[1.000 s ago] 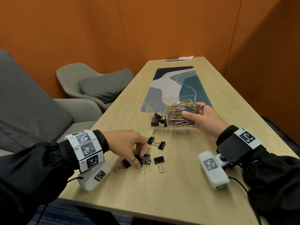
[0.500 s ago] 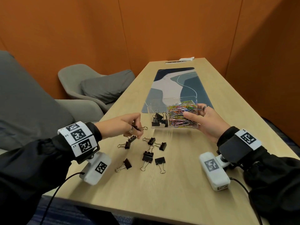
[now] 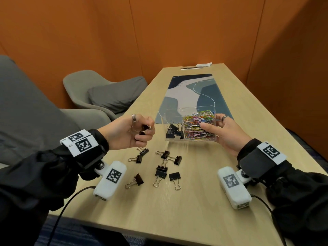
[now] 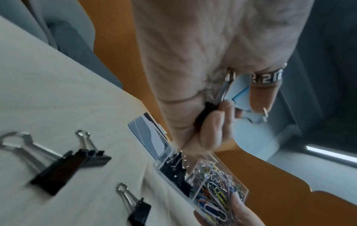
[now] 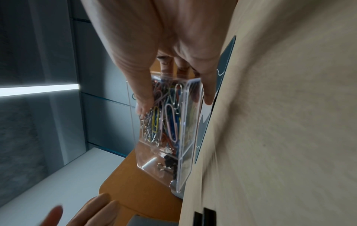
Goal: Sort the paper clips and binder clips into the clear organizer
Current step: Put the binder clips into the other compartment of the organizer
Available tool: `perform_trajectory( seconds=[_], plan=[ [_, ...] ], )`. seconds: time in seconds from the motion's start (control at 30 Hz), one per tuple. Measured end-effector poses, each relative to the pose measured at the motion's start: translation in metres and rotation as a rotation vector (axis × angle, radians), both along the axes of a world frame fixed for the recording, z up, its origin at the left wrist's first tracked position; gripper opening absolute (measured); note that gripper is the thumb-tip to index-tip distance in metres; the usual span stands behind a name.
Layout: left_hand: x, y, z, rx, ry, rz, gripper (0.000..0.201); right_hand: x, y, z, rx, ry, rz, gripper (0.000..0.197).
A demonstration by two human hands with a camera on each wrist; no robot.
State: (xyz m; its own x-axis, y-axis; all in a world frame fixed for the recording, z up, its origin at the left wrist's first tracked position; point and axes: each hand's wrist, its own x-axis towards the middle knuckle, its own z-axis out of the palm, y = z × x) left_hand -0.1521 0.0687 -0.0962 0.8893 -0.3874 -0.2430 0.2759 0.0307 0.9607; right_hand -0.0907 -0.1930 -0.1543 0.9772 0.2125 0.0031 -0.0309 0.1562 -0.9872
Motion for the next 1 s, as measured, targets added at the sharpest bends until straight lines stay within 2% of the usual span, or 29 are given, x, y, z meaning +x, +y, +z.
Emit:
perform_trajectory(
  seconds=[0.07, 0.13, 0.2, 0.27, 0.37, 0.43, 0.5, 0.57, 0.63, 0.87, 1.0],
  plan=[
    [0.001, -0.001, 0.002, 0.015, 0.022, 0.049, 0.029, 0.0, 0.0, 0.0, 0.0, 0.002, -0.003, 0.051],
    [0.004, -0.004, 0.002, 0.128, -0.008, 0.13, 0.044, 0.0, 0.0, 0.0, -0.001, 0.003, -0.006, 0.052],
    [0.008, -0.004, -0.001, 0.242, -0.047, 0.215, 0.043, 0.0, 0.0, 0.0, 0.002, 0.002, -0.005, 0.052],
    [0.009, 0.0, -0.004, 0.392, -0.075, 0.23, 0.033, 0.0, 0.0, 0.0, 0.002, 0.004, -0.005, 0.054],
    [0.013, 0.008, -0.011, 0.869, -0.193, 0.12, 0.02, 0.001, -0.001, -0.001, -0.006, 0.004, -0.003, 0.056],
    [0.015, 0.012, -0.015, 1.23, -0.296, 0.01, 0.023, 0.001, 0.0, -0.001, -0.003, 0.006, -0.002, 0.057],
    [0.015, 0.013, -0.017, 1.402, -0.286, -0.069, 0.034, 0.001, 0.0, 0.0, -0.004, 0.003, -0.003, 0.057],
    [0.016, 0.014, -0.019, 1.459, -0.217, -0.113, 0.047, 0.001, 0.0, 0.0, -0.008, -0.002, -0.006, 0.056],
    [0.016, 0.014, -0.023, 1.518, -0.162, -0.165, 0.051, 0.001, -0.001, -0.001, -0.008, 0.0, -0.007, 0.056],
    [0.017, 0.015, -0.03, 1.565, -0.165, -0.205, 0.038, 0.002, 0.0, -0.001, 0.005, 0.007, -0.004, 0.056],
    [0.016, 0.013, -0.028, 1.57, -0.157, -0.222, 0.039, 0.001, 0.0, -0.001, 0.015, 0.006, -0.001, 0.053]
  ],
)
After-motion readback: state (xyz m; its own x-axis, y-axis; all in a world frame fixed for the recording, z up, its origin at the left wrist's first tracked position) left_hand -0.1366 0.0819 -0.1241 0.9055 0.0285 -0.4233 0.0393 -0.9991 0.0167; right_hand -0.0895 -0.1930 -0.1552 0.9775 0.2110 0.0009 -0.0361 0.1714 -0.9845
